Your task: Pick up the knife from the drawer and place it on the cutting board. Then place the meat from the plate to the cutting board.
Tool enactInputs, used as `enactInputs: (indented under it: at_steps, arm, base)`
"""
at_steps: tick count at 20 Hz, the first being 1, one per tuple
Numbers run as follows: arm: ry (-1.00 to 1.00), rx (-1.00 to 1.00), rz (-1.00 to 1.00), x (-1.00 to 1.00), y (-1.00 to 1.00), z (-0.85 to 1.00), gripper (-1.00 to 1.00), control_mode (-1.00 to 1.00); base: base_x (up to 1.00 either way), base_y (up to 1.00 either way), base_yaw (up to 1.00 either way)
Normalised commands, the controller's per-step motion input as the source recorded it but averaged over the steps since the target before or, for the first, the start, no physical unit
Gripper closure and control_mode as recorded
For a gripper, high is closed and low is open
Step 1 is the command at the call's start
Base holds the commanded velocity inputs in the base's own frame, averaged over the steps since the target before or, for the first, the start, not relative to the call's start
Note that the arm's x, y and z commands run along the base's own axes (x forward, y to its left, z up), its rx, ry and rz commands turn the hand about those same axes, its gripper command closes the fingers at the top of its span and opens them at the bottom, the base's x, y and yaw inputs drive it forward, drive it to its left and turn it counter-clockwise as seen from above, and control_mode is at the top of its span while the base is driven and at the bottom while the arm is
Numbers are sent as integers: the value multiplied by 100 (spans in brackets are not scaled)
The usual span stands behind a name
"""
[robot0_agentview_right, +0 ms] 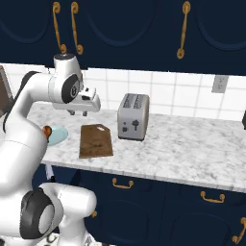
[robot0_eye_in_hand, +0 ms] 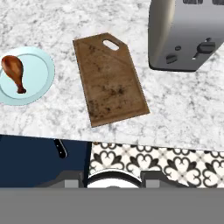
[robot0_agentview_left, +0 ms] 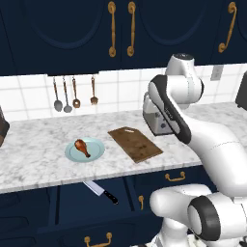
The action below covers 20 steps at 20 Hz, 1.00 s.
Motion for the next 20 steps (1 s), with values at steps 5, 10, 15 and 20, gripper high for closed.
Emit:
enactInputs:
  at_steps: [5, 10, 15, 20]
  arm:
    - [3, 0, 1, -40, 0, -10, -100, -100]
    - [4, 0, 0, -62, 6, -45, -100, -100]
    - [0, 0, 0, -22, 0, -54, -100, -100]
    - [0, 0, 0, 0, 0, -32, -100, -100]
  base:
    - [0, 0, 0]
    - [0, 0, 0]
    - [0, 0, 0]
    - [0, 0, 0]
